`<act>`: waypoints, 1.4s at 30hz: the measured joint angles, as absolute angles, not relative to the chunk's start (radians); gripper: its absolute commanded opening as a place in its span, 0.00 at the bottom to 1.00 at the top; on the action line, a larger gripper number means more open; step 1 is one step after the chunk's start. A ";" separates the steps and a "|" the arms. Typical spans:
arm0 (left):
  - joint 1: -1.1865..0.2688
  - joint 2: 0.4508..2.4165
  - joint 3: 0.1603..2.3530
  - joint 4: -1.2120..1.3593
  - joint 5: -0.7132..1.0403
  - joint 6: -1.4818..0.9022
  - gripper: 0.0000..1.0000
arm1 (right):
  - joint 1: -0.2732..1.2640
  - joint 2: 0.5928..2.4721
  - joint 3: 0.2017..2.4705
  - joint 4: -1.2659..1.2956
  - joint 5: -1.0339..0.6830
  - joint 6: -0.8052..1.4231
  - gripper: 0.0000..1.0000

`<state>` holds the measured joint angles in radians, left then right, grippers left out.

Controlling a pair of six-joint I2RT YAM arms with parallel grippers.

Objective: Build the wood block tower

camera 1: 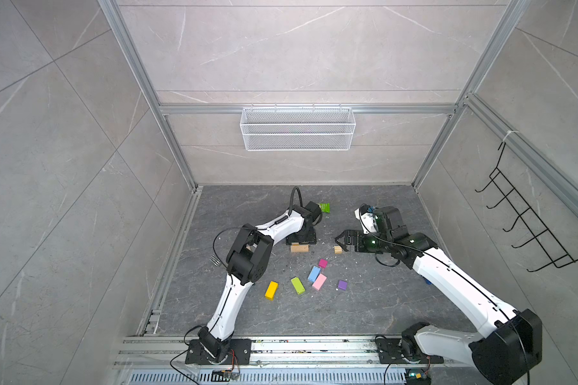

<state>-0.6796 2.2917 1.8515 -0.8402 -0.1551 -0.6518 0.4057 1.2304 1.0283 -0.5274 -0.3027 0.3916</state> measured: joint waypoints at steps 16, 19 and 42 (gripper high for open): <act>-0.679 2.276 1.821 -0.817 -0.166 -0.654 0.77 | 0.406 1.230 1.028 -0.527 -0.303 0.392 0.99; -0.679 2.273 1.815 -0.812 -0.167 -0.655 0.77 | 0.406 1.230 1.028 -0.527 -0.303 0.392 0.99; -0.678 2.258 1.787 -0.801 -0.175 -0.655 0.77 | 0.406 1.230 1.028 -0.527 -0.307 0.392 0.99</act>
<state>-0.6781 2.2578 1.7874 -0.8013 -0.1745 -0.6552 0.4057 1.2304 1.0283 -0.5270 -0.3073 0.3920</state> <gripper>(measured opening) 0.773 0.992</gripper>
